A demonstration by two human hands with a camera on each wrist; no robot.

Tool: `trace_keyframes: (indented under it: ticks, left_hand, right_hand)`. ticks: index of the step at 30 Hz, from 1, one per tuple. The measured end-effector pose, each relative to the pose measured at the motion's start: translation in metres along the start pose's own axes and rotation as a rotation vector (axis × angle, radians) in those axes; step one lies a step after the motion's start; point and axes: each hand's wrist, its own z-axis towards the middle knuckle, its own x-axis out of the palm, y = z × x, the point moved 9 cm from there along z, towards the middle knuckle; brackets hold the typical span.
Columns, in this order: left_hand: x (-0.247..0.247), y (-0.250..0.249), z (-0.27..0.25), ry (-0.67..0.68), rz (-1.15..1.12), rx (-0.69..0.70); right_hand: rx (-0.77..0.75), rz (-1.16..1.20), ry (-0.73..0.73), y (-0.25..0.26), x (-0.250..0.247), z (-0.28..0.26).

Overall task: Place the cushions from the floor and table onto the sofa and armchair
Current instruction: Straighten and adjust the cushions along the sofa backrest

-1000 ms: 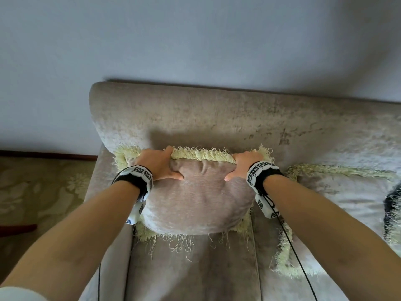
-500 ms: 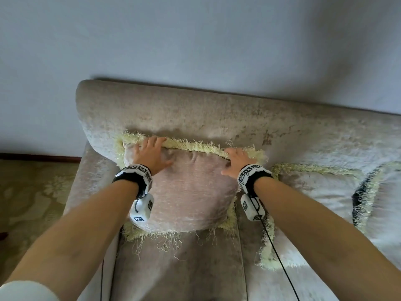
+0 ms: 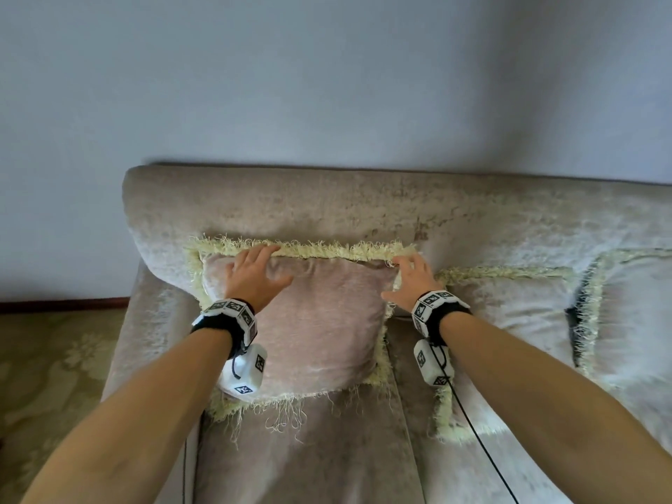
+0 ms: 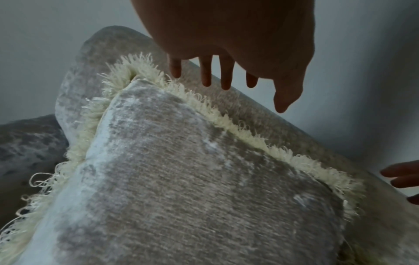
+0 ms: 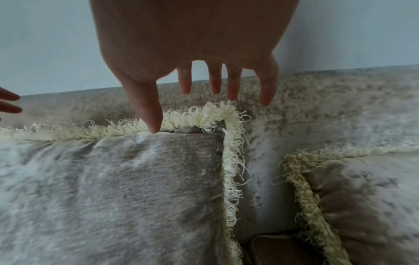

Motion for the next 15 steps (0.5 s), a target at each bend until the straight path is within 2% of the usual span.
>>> trace_keyframes:
  ticks: [4, 7, 15]
  left_hand:
    - [0.008, -0.034, -0.012, 0.032, -0.01, 0.002]
    - [0.018, -0.076, -0.026, 0.047, -0.002, 0.066]
    - [0.059, -0.208, -0.073, 0.073, -0.06, 0.245]
  right_hand:
    - [0.042, 0.034, -0.027, -0.029, -0.004, -0.029]
    - [0.102, 0.093, -0.077, -0.063, -0.011, -0.056]
    - [0.318, 0.363, -0.231, -0.197, -0.029, -0.134]
